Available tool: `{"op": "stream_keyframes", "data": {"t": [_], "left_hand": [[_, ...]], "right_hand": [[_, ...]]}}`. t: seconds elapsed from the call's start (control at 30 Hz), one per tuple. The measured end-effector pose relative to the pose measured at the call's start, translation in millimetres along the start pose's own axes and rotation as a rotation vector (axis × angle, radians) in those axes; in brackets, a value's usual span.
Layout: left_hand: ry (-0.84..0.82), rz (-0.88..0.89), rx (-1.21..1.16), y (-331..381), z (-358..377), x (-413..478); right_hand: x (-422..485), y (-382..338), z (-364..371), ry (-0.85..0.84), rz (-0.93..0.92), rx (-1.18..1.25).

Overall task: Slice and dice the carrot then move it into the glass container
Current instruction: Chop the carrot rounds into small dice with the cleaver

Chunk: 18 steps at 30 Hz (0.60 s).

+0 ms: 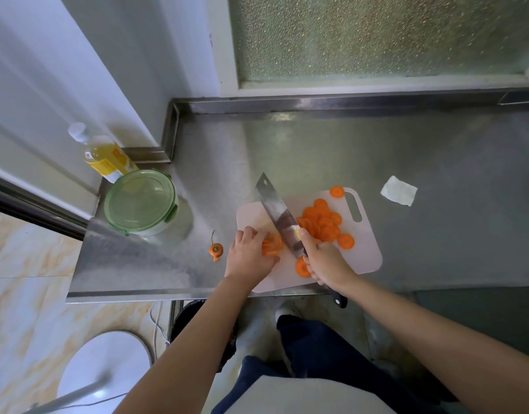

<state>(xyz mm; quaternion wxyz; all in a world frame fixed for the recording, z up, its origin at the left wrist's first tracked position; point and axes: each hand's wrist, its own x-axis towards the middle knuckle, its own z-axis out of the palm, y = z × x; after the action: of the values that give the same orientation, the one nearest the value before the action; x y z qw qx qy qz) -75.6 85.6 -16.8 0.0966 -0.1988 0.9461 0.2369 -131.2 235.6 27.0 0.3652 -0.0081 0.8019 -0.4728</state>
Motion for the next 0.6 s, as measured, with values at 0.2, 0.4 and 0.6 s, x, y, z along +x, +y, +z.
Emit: {"op": "stream_keyframes", "data": {"t": [0.2,0.4,0.6], "left_hand": [[0.07,-0.047,0.057,11,8,4],[0.085,-0.112,0.108,23,9,15],[0.045,-0.06,0.076,18,7,16]], "right_hand": [[-1,-1,-1,0.024,-0.01,-0.016],[3,1,-5,0.028,0.038,0.048],[8,5,-9,0.037,0.03,0.031]]}}
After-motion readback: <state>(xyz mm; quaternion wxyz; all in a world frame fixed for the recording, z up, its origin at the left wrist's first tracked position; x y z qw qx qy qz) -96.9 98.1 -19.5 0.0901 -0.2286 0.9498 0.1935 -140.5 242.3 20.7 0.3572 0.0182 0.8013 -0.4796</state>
